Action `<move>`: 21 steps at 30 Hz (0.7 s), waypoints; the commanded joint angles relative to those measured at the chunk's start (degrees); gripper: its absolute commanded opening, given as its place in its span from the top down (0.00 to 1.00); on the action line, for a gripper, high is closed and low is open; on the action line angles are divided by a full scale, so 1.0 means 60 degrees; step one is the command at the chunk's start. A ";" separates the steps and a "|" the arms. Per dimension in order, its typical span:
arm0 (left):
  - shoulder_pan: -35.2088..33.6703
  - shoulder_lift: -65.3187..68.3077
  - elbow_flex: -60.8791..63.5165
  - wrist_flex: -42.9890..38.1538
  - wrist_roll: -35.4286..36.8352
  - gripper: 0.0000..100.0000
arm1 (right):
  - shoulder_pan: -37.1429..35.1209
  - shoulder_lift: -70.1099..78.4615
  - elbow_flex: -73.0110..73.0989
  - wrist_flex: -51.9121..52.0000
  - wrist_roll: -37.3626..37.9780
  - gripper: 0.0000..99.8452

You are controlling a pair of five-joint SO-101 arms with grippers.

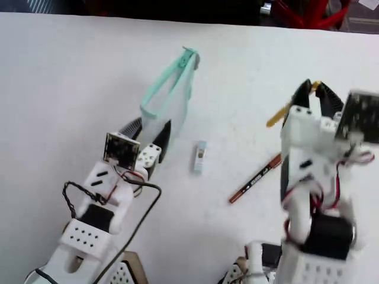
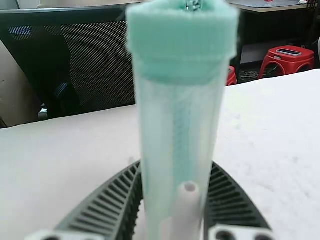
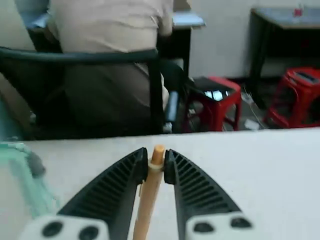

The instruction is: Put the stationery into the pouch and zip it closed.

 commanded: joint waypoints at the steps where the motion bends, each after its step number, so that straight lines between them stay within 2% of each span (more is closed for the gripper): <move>1: 0.0081 -0.0066 -0.0044 -0.0161 -0.0088 0.82 | -0.1165 -0.1238 -0.0425 -0.0403 -0.0059 0.98; 9: 0.0081 -0.0066 -0.0044 -0.0161 -0.0088 0.82 | -0.2689 -0.1546 -0.0381 -0.1795 -0.0044 0.98; 21: 0.0081 -0.0066 -0.0044 -0.0161 -0.0088 0.82 | -0.4623 0.0813 -0.0440 -0.4799 0.0029 0.98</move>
